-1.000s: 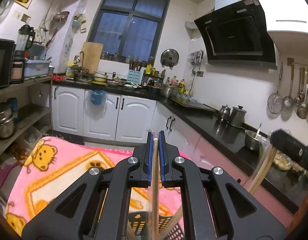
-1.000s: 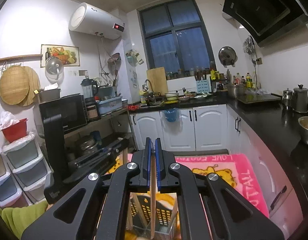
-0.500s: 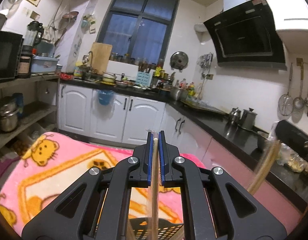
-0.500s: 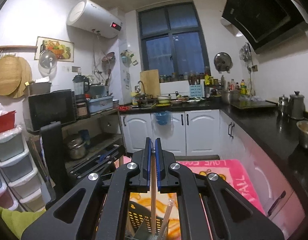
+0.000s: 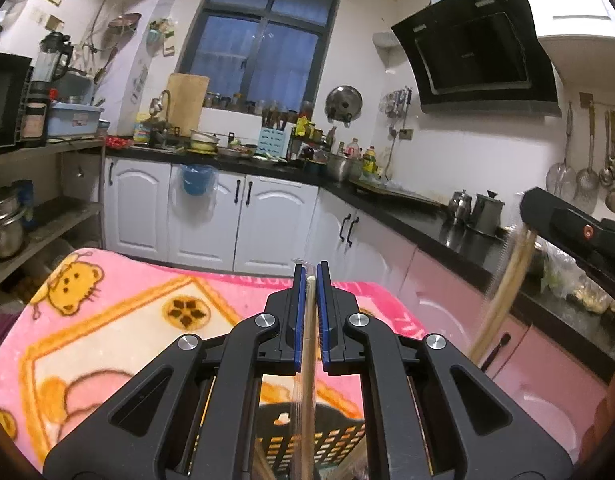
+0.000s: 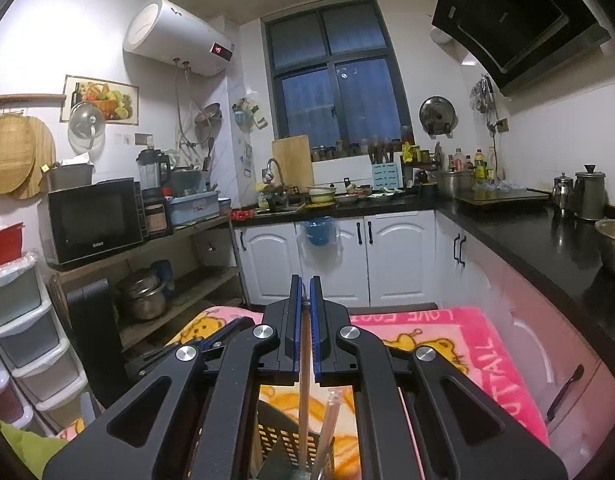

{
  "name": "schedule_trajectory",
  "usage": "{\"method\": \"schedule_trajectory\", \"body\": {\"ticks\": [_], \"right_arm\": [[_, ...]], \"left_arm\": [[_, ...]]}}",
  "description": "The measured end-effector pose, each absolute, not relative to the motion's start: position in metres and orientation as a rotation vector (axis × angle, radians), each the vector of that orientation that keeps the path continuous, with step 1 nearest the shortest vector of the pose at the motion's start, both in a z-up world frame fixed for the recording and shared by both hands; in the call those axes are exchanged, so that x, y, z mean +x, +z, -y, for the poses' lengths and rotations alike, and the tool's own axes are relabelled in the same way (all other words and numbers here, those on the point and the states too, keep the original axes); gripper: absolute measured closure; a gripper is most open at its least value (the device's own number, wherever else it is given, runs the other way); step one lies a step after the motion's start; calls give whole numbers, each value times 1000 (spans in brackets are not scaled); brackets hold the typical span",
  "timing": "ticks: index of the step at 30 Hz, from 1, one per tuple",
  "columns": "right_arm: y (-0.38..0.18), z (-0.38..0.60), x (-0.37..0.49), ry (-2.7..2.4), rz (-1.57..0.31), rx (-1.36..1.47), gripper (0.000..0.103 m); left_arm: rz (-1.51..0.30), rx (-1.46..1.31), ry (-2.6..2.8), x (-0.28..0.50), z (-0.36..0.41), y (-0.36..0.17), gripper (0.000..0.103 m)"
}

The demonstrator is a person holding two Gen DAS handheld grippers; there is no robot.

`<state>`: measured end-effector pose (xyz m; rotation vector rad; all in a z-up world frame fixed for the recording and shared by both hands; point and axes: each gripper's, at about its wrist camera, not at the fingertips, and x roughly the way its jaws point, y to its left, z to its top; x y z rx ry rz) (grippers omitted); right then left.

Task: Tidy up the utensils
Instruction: 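Lower the left tool's chopstick into the caddy and open while the right tool releases its own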

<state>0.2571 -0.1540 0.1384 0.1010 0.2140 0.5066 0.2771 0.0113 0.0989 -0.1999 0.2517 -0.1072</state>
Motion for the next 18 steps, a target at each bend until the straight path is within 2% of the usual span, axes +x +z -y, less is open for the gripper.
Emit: {"method": "schedule_trajectory", "body": {"ticks": [18], "right_arm": [[93, 157, 266, 498, -332, 119, 99]], "left_arm": [[-367, -195, -167, 269, -19, 74, 100]]}}
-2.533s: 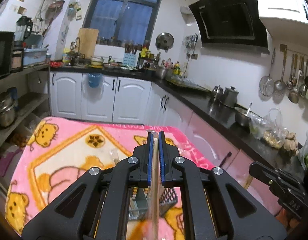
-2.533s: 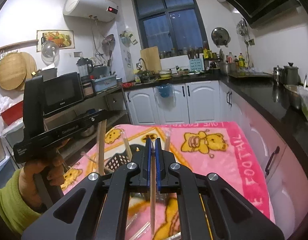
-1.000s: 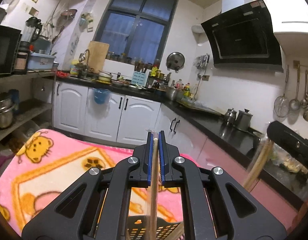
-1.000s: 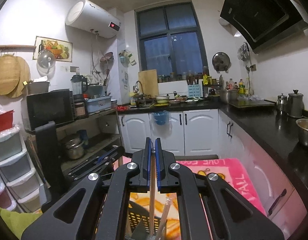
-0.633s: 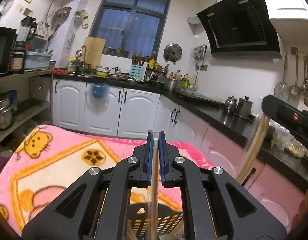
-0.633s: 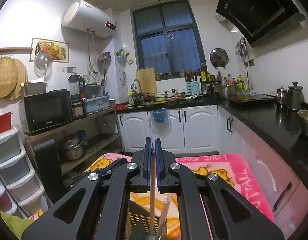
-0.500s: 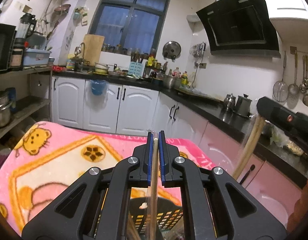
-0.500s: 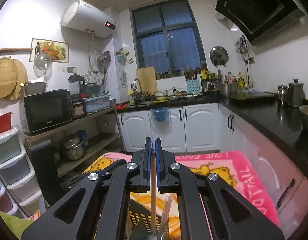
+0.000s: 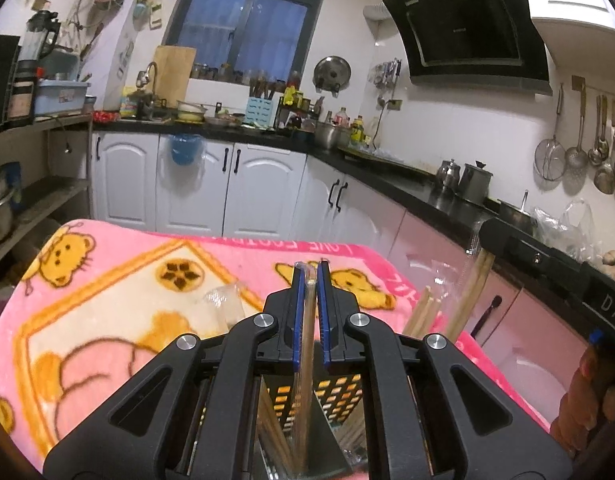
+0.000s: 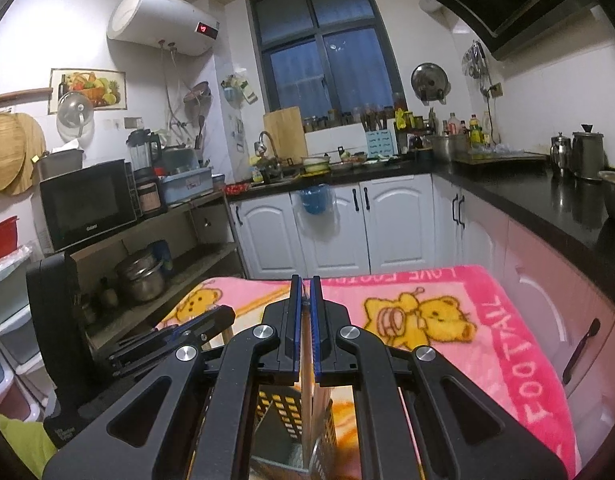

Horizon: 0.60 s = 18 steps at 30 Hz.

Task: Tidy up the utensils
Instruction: 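Lower the left tool's chopstick into the caddy and open while the right tool releases its own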

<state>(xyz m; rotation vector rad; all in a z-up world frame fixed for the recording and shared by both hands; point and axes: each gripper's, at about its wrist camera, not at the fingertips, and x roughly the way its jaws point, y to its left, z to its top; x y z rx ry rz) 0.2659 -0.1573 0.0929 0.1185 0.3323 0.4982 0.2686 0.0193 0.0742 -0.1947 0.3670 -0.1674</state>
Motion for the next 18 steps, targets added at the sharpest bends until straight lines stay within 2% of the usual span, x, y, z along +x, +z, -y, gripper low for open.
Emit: {"method": "schedule_trajectory", "body": {"ticks": [11, 18], "right_arm": [[82, 163, 264, 507, -415, 116, 98], [82, 167, 260, 503, -446, 114, 98]], "left_arm": [[-422, -183, -188, 259, -23, 74, 100], [-462, -169, -177, 248, -26, 70, 87]]}}
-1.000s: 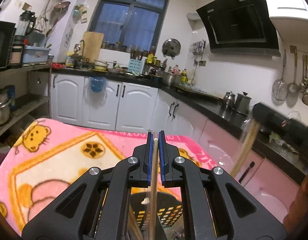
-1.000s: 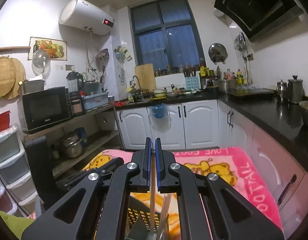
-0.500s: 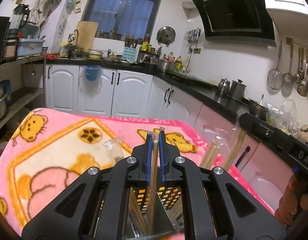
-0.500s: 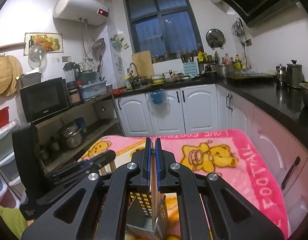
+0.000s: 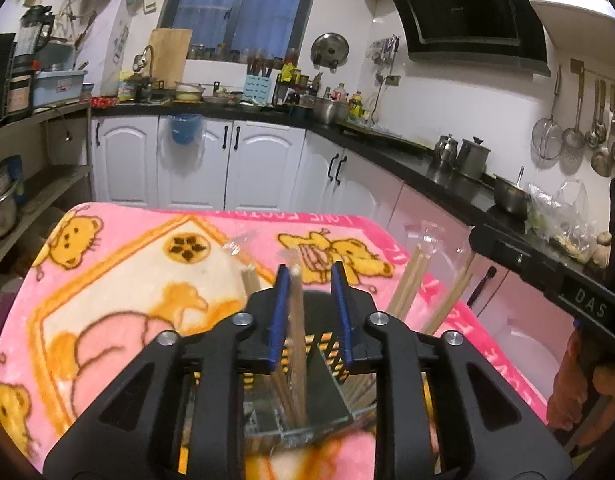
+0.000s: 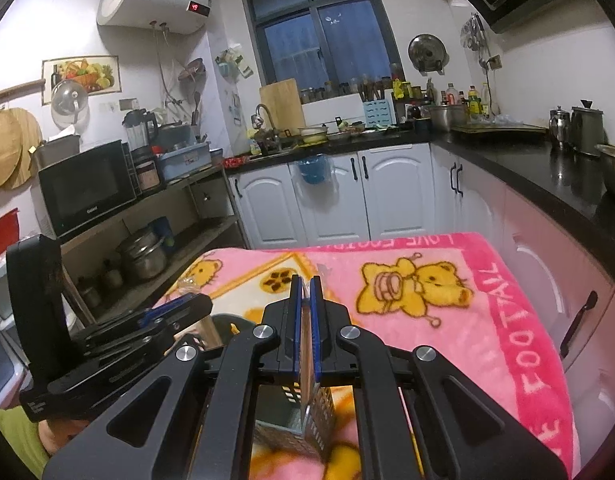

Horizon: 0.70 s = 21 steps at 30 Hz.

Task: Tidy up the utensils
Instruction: 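Lower the left tool's chopstick into the caddy and open while the right tool releases its own, then withdraw both open tools from the caddy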

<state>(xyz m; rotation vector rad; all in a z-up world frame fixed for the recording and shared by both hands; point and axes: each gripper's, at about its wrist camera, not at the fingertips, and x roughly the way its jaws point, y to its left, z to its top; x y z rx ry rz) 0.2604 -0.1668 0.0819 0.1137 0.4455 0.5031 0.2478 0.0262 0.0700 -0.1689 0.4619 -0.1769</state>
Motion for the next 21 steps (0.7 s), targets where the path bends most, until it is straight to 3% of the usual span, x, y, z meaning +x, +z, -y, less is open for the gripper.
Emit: {"method": "schedule_trajectory", "body": {"ticks": [7, 9, 13, 17, 21], "right_arm": [[81, 172, 256, 498, -466, 110, 96], [82, 175, 253, 497, -462, 114, 79], [82, 181, 249, 485, -462, 107, 75], [82, 188, 238, 479, -470, 108, 62], [80, 191, 228, 472, -476, 106, 57]], "left_arm": [[-492, -181, -163, 236, -31, 68, 74], [-492, -184, -171, 231, -31, 71, 66], [-483, -192, -163, 223, -33, 75, 57], [-484, -187, -150, 216, -32, 78, 48], [-481, -185, -160, 206, -30, 81, 42]]}}
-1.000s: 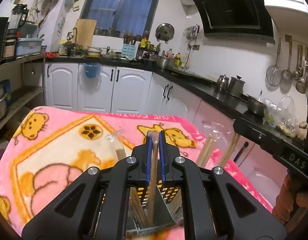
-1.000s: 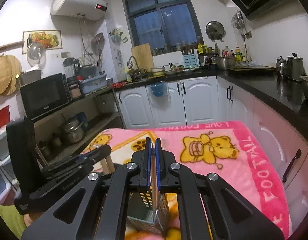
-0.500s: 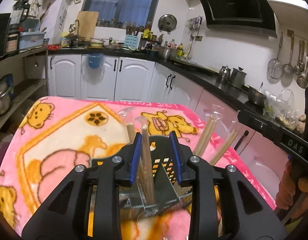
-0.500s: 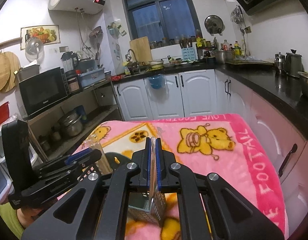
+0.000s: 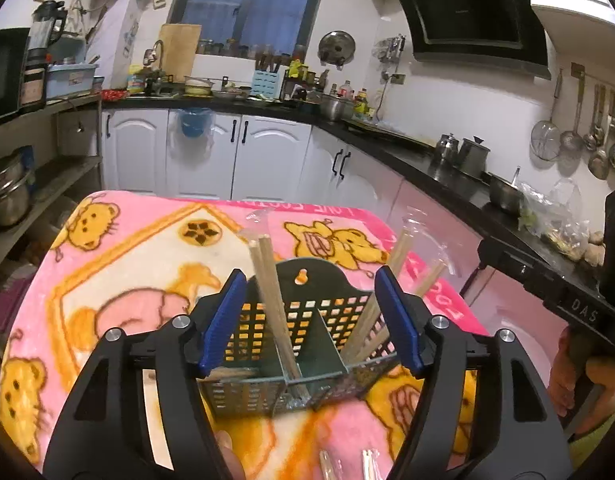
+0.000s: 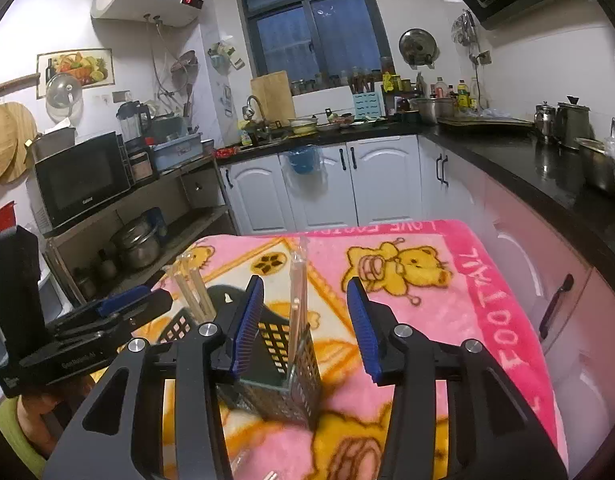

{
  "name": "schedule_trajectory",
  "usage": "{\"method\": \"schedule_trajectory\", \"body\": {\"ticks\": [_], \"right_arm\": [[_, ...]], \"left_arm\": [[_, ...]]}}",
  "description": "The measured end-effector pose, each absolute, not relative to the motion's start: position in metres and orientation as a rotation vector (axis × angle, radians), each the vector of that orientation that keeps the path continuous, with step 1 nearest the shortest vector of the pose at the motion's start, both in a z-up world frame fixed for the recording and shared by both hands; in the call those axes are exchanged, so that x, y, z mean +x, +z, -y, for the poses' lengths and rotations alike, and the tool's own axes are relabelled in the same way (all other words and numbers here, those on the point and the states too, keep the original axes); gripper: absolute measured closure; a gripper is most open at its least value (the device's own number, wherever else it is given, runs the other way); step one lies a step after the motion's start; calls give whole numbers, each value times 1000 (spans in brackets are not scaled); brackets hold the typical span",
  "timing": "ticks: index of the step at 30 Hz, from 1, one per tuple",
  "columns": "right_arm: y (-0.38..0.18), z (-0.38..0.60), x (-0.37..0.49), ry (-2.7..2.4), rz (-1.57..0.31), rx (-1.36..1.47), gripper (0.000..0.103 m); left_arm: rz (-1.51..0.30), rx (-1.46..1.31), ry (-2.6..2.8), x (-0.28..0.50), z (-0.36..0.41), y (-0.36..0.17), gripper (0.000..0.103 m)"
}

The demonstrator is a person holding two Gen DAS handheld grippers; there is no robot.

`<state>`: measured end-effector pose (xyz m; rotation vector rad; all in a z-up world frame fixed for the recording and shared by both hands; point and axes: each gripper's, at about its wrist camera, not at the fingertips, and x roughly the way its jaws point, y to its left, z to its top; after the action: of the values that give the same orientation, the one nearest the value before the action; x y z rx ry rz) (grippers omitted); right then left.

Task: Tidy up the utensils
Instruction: 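Withdraw both open tools from the caddy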

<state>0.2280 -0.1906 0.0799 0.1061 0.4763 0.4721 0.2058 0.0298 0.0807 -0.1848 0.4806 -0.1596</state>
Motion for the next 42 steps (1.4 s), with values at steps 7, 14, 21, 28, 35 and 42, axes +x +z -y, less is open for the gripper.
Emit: {"method": "schedule_trajectory", "body": {"ticks": [7, 14, 21, 28, 35, 42], "right_arm": [[74, 200, 209, 461, -487, 115, 49], [69, 211, 192, 455, -488, 123, 42], [60, 220, 182, 443, -500, 120, 40], [46, 224, 174, 449, -528, 116, 39], [31, 223, 169, 454, -570, 98, 38], [17, 223, 168, 458, -611, 97, 38]], "left_arm": [[-479, -208, -169, 187, -32, 84, 28], [-476, -204, -184, 171, -27, 83, 12], [-495, -192, -201, 161, -16, 74, 11], [-512, -183, -203, 154, -16, 65, 11], [-531, -188, -182, 146, -20, 53, 11], [-569, -215, -166, 134, -31, 34, 11]]}}
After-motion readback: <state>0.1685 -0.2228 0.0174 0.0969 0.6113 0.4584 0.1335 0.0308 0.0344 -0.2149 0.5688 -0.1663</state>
